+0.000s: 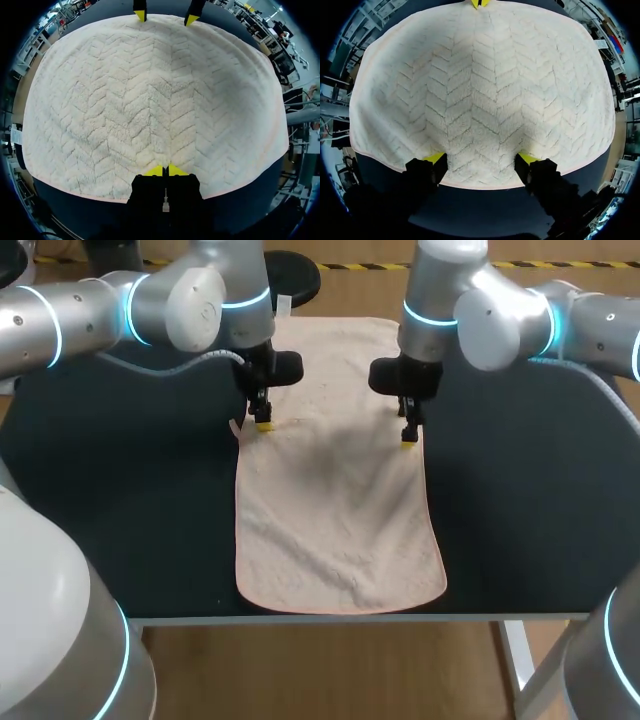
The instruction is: Fold the towel
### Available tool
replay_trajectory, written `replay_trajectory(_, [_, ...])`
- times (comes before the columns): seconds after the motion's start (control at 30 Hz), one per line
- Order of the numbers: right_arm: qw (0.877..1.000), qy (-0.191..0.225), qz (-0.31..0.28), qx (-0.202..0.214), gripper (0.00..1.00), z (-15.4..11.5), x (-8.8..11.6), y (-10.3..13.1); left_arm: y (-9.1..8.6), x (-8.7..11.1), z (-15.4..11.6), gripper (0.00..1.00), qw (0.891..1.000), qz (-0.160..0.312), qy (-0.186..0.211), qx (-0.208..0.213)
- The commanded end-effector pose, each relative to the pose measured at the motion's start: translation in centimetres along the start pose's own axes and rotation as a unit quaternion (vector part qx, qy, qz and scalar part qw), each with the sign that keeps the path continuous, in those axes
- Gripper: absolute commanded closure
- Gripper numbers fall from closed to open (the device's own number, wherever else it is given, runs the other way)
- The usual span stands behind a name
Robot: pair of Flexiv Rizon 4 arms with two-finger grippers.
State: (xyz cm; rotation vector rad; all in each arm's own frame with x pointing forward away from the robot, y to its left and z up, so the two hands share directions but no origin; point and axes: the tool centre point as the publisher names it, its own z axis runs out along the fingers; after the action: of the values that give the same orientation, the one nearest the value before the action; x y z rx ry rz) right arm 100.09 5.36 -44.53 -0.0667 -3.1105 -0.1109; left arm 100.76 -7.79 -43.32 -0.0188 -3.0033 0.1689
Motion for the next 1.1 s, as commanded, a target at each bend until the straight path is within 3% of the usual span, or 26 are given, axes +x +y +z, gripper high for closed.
replay_trajectory(0.03, [1.0, 0.004, -0.001, 0.002, 1.0, 0.4, -0.1, 0.0, 0.1, 0.0, -0.1, 1.0, 1.0, 0.001, 0.001, 0.0])
replay_trajectory(0.6, [1.0, -0.017, 0.012, -0.008, 1.0, -1.5, 0.1, -1.0, 0.2, 0.2, -0.9, 1.0, 1.0, 0.001, -0.005, 0.003])
replay_trajectory(0.8, [0.999, -0.032, 0.009, -0.011, 1.0, -3.4, 0.0, -1.5, -0.2, 0.5, -3.0, 1.0, 1.0, 0.001, -0.026, 0.011])
replay_trajectory(1.1, [0.996, -0.078, -0.002, -0.045, 1.0, -8.6, -0.4, -1.1, -1.1, 0.9, -7.7, 1.0, 0.997, 0.004, -0.079, 0.025])
